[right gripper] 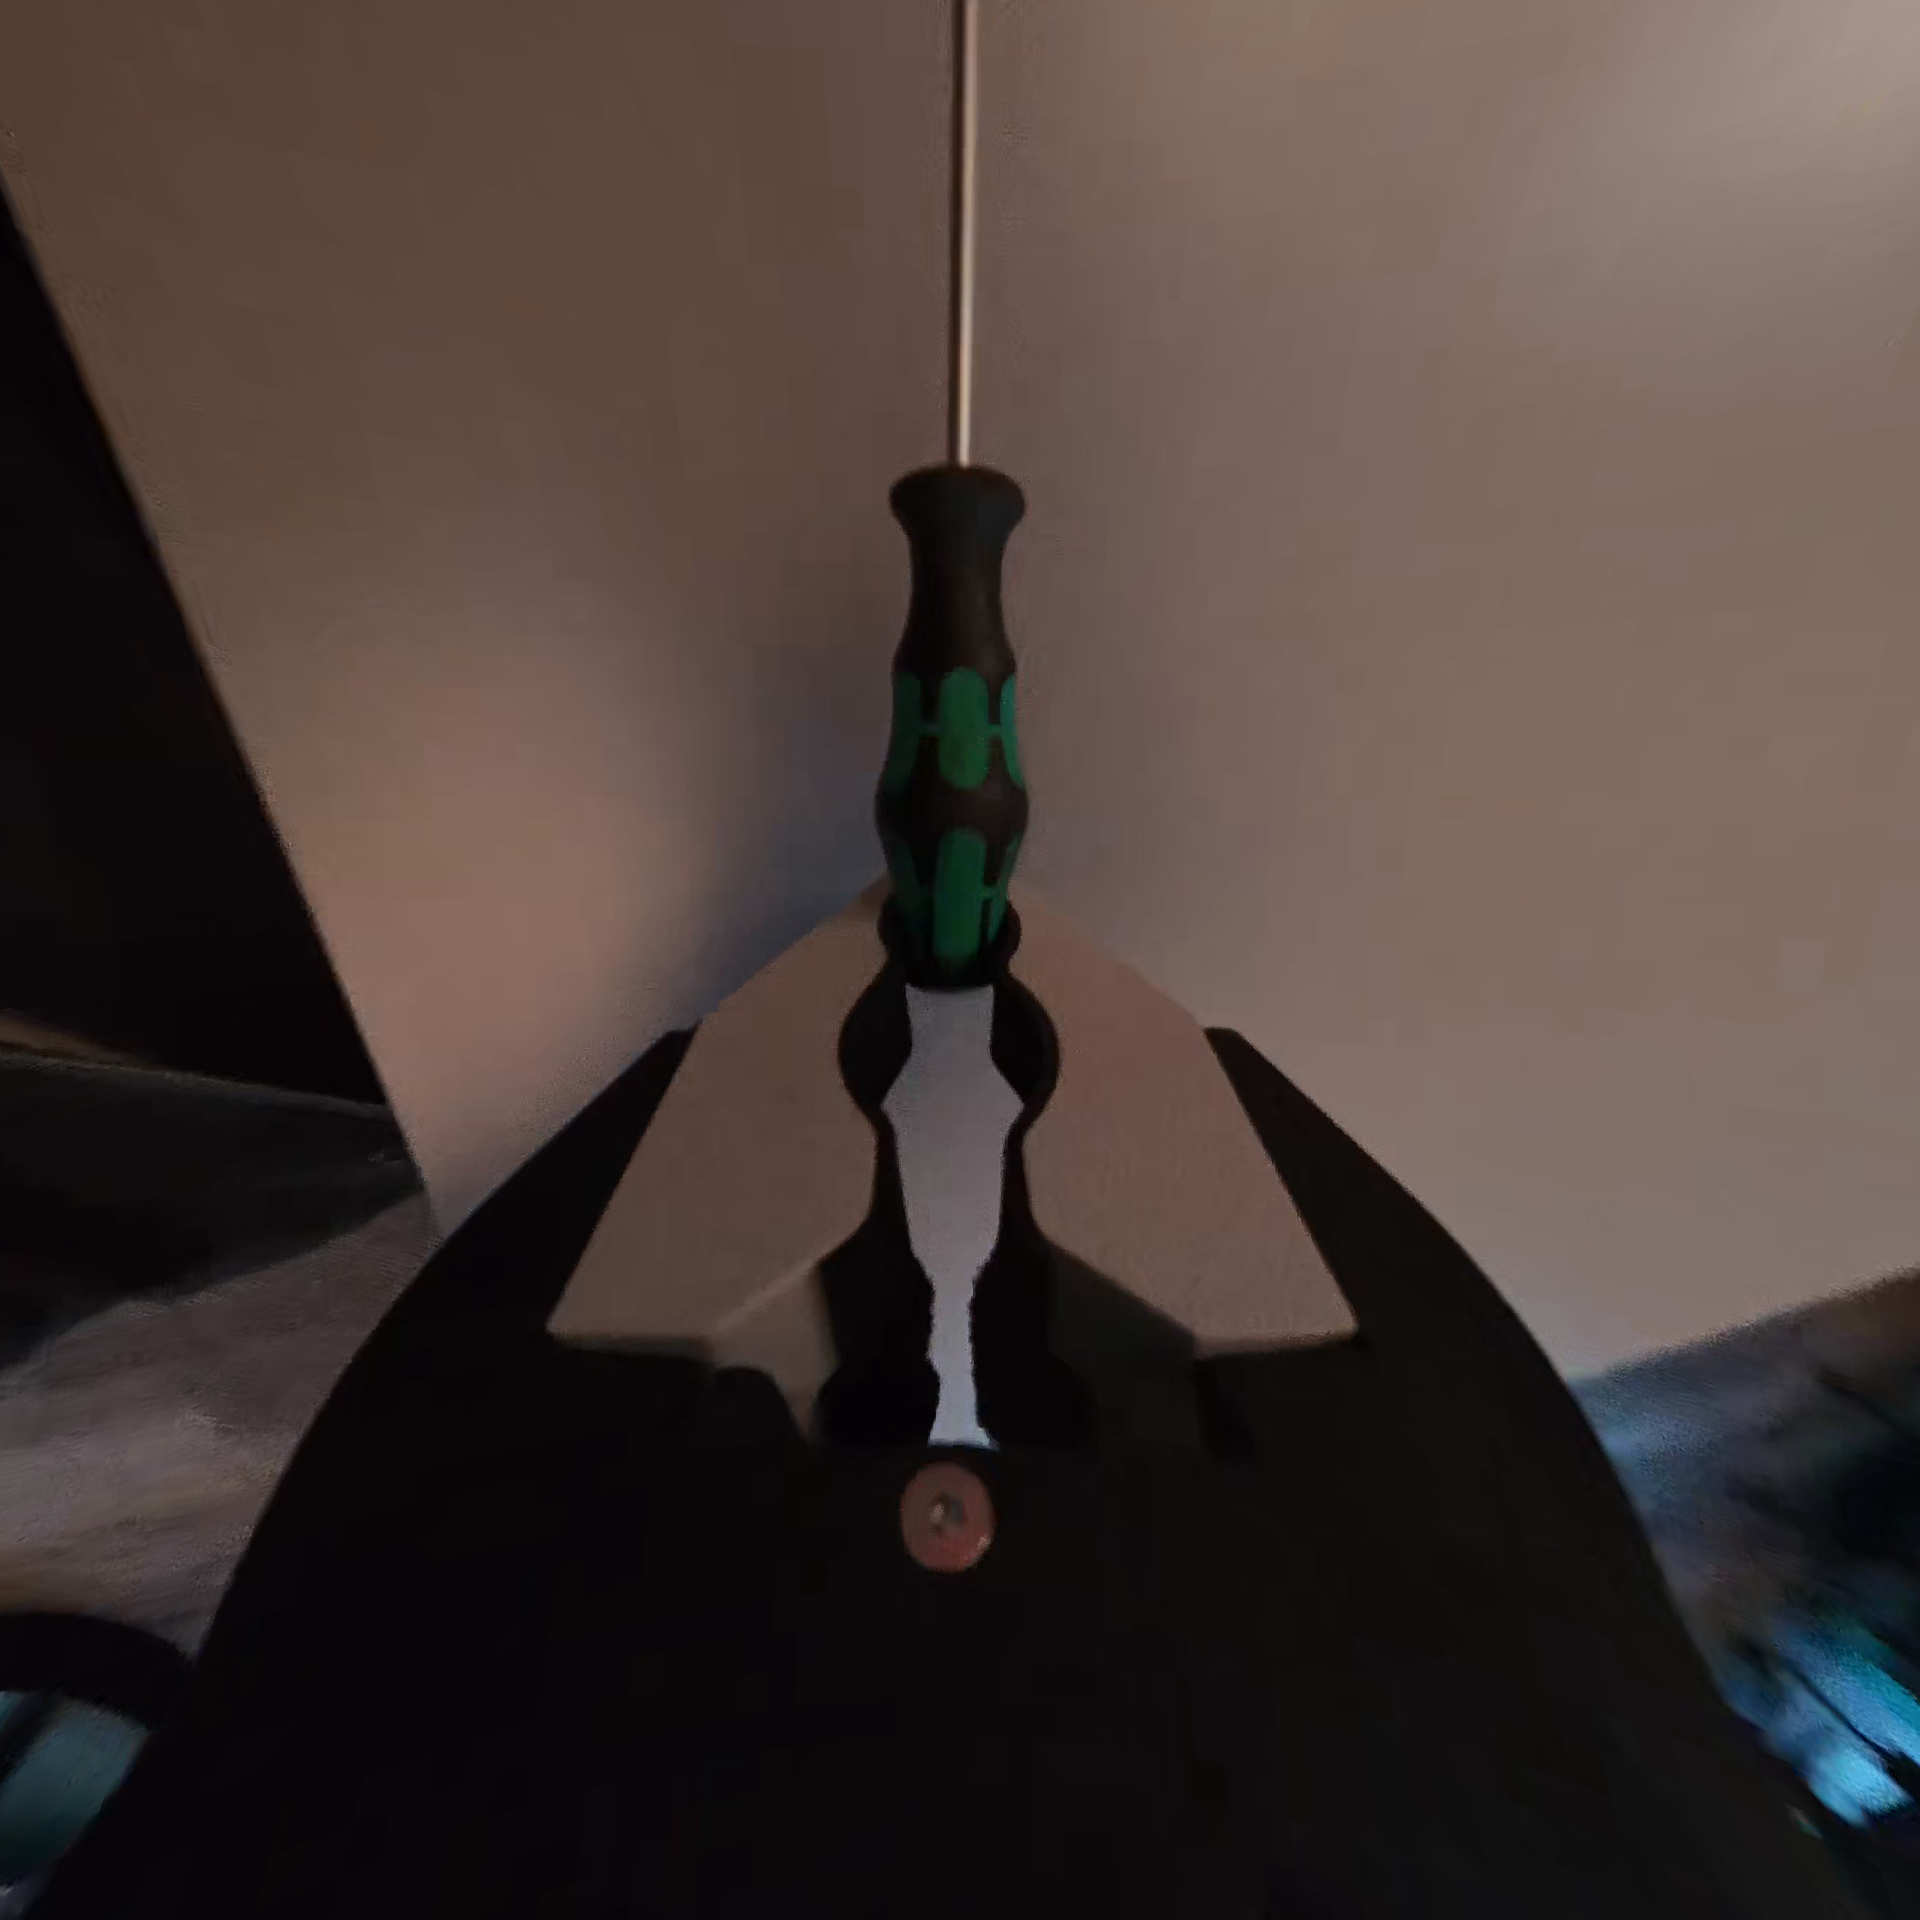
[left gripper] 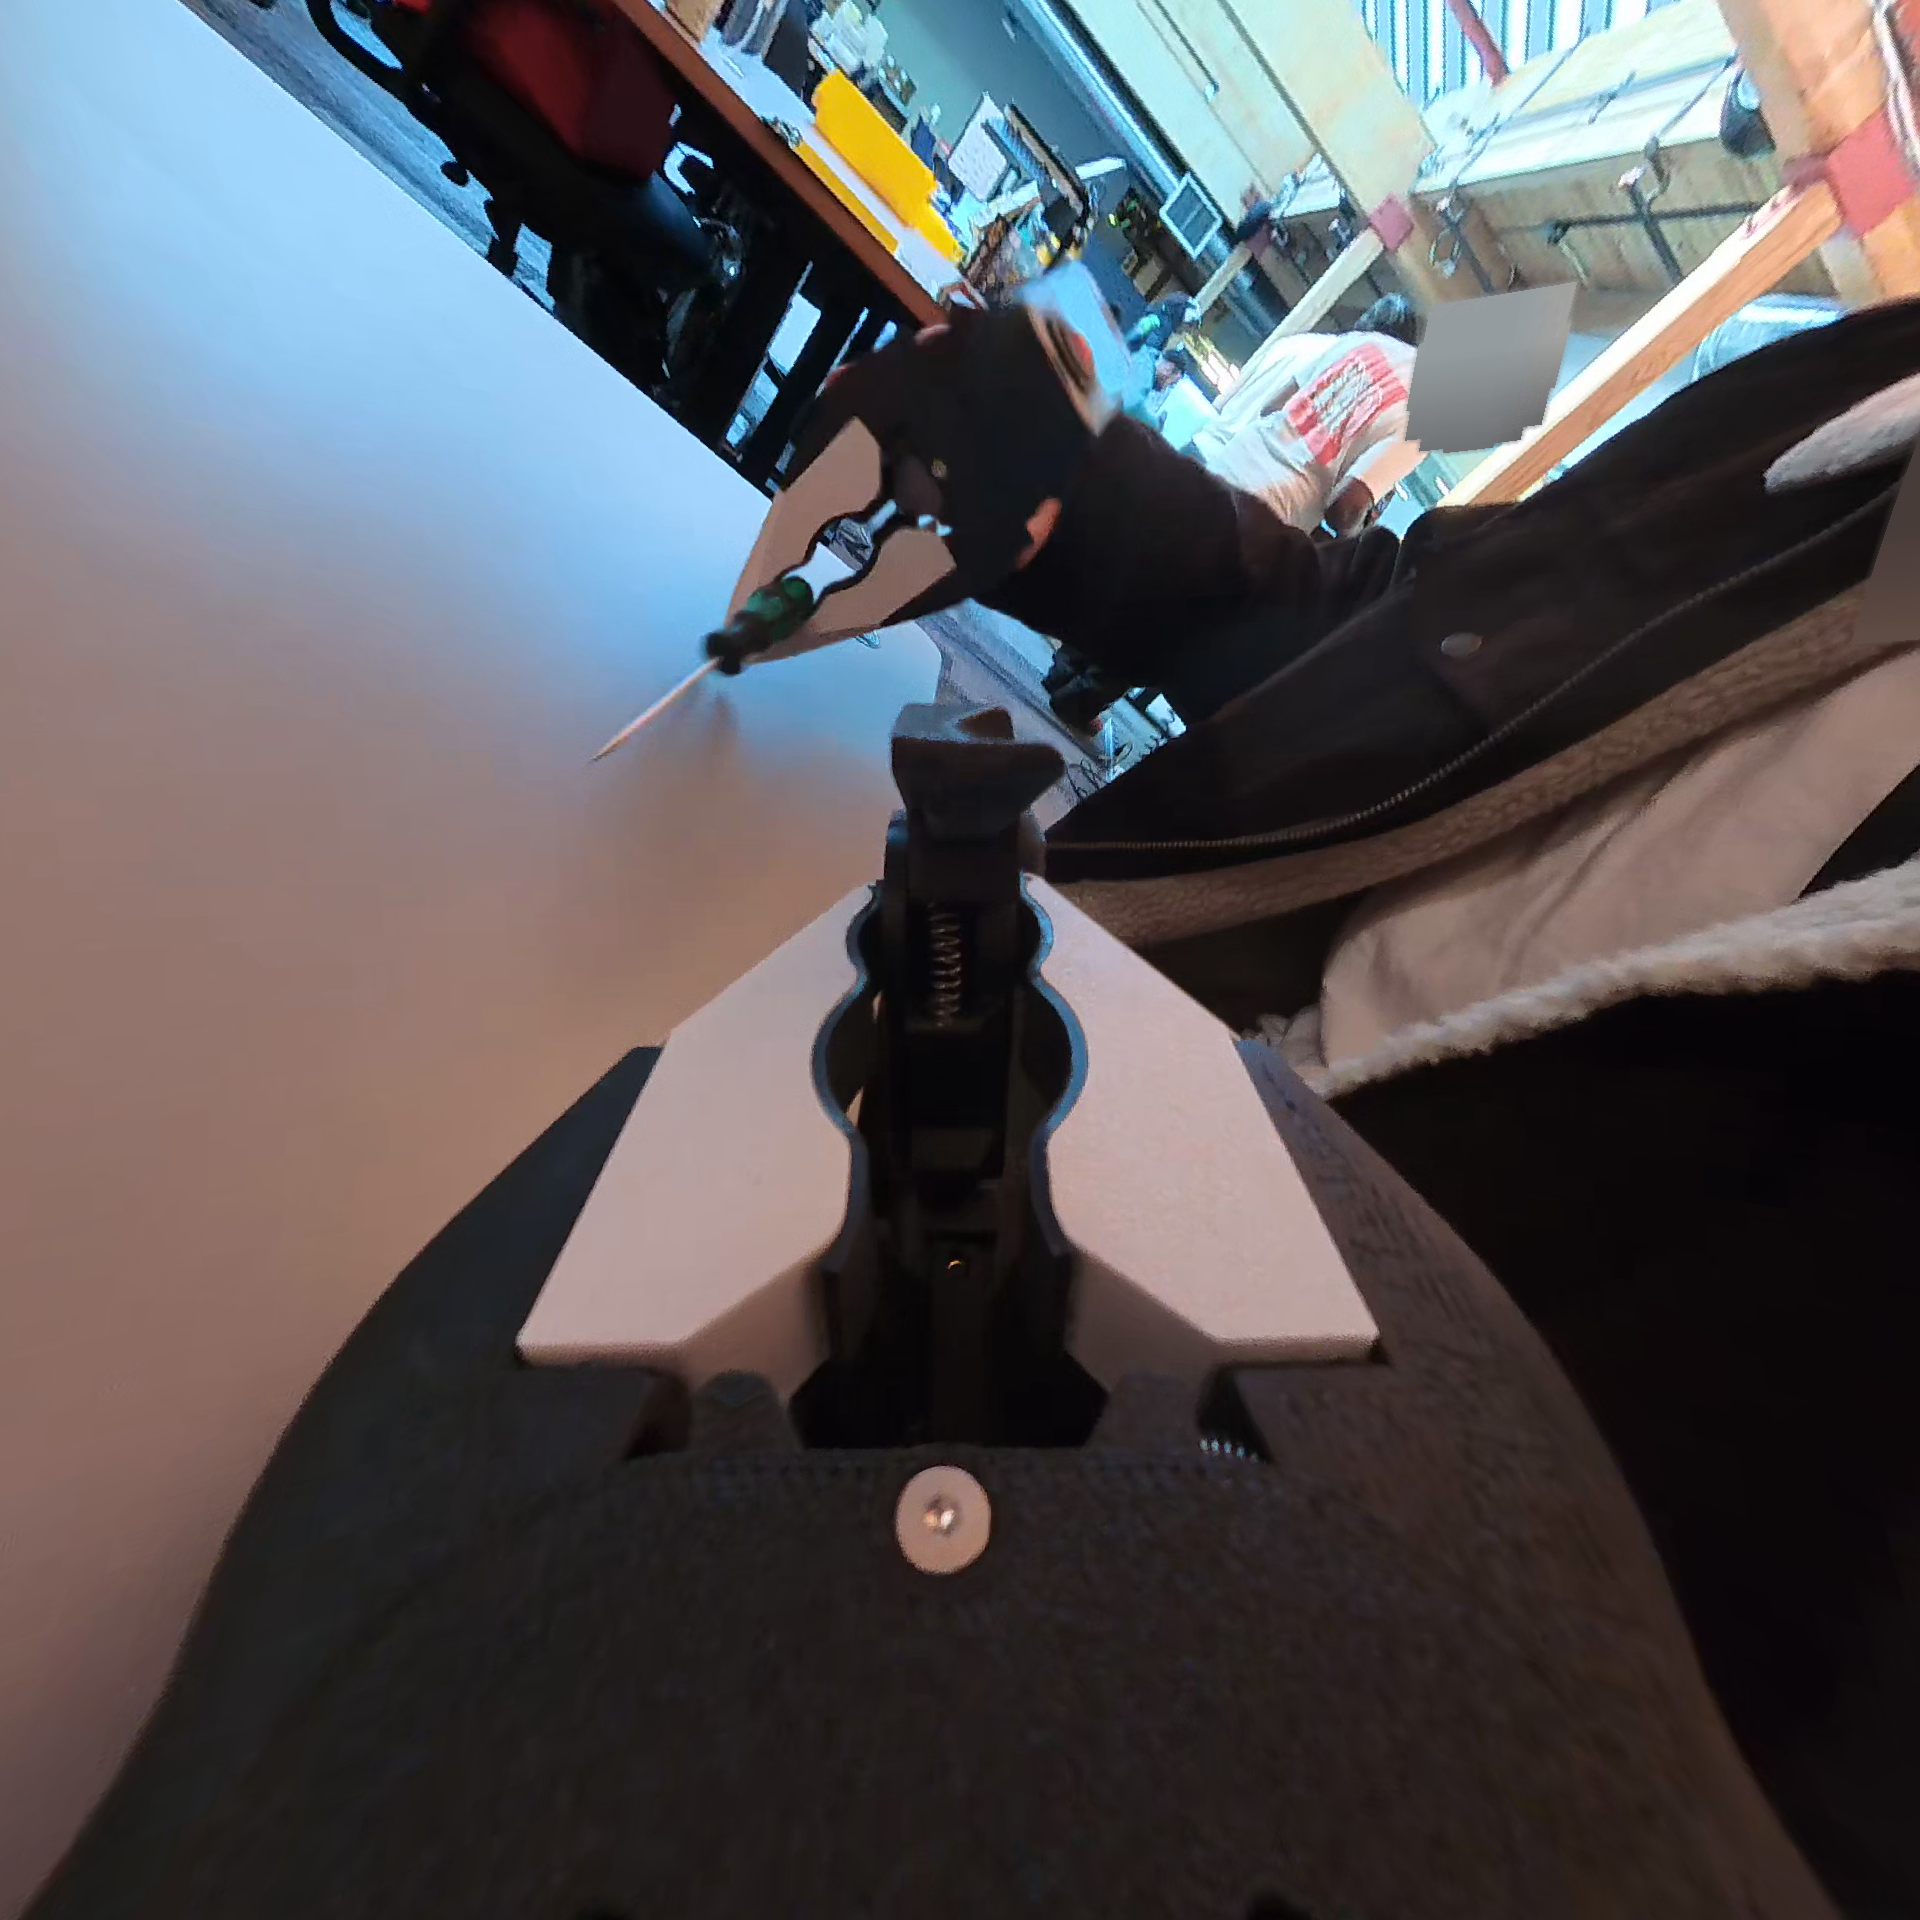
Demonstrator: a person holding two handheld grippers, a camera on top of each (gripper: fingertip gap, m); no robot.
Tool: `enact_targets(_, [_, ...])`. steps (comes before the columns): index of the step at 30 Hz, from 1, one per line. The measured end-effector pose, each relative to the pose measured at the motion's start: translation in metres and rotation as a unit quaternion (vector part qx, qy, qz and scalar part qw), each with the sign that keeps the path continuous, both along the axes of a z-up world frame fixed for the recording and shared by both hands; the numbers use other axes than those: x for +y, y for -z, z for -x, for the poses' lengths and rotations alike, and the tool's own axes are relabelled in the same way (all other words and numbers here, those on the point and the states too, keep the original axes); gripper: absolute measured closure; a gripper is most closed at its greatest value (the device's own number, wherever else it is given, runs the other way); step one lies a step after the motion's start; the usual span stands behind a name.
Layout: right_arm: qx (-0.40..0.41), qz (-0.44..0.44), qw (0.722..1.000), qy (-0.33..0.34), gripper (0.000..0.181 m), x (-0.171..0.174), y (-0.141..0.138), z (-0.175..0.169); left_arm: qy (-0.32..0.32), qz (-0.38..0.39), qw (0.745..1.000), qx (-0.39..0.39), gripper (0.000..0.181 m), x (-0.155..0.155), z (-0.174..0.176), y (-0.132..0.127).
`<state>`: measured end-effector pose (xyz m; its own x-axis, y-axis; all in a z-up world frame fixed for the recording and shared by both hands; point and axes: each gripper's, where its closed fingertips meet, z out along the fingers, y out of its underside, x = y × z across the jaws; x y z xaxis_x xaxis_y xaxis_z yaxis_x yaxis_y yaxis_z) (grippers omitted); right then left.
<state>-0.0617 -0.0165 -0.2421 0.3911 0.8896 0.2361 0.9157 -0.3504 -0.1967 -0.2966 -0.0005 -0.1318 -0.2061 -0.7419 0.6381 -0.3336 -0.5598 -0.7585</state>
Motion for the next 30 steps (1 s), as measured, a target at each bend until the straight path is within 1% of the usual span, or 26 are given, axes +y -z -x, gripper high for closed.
enact_targets(2, [0.028,0.014,0.999,0.011,0.175,-0.004,0.005,-0.003,0.004,0.000,1.000,0.002,0.159,-0.003,-0.001,-0.001])
enact_targets(4, [0.059,0.012,0.998,0.008,0.175,-0.008,0.009,-0.002,0.008,0.002,1.000,0.002,0.159,-0.006,-0.003,0.000])
enact_targets(11, [0.186,-0.062,0.980,-0.021,0.170,-0.009,0.009,0.009,0.014,0.007,1.000,-0.003,0.159,-0.010,-0.004,-0.001])
enact_targets(13, [0.224,-0.075,0.971,-0.033,0.163,-0.013,0.008,0.015,0.015,0.008,1.000,-0.005,0.159,-0.011,-0.005,-0.002])
enact_targets(15, [0.254,-0.084,0.963,-0.026,0.161,-0.016,0.008,0.020,0.019,0.010,1.000,-0.006,0.159,-0.013,-0.005,-0.002])
enact_targets(18, [0.294,-0.096,0.951,-0.011,0.152,-0.019,0.008,0.025,0.024,0.011,1.000,-0.004,0.159,-0.015,-0.006,-0.002])
enact_targets(20, [0.300,-0.096,0.949,0.005,0.147,-0.019,0.008,0.025,0.026,0.011,1.000,-0.005,0.159,-0.016,-0.006,-0.002])
enact_targets(23, [0.308,-0.068,0.949,0.014,0.140,-0.026,0.011,0.030,0.029,0.013,0.999,-0.007,0.159,-0.018,-0.007,-0.003])
enact_targets(27, [0.314,-0.050,0.948,0.025,0.140,-0.025,0.012,0.039,0.031,0.020,0.999,-0.013,0.160,-0.018,-0.008,-0.005])
enact_targets(28, [0.313,-0.054,0.948,0.031,0.142,-0.022,0.012,0.040,0.029,0.021,0.999,-0.015,0.160,-0.018,-0.009,-0.006])
enact_targets(29, [0.309,-0.067,0.948,0.045,0.158,-0.017,0.012,0.039,0.028,0.021,0.999,-0.017,0.159,-0.018,-0.010,-0.006])
enact_targets(30, [0.310,-0.065,0.947,0.048,0.159,-0.015,0.012,0.041,0.027,0.022,0.999,-0.019,0.159,-0.018,-0.011,-0.007])
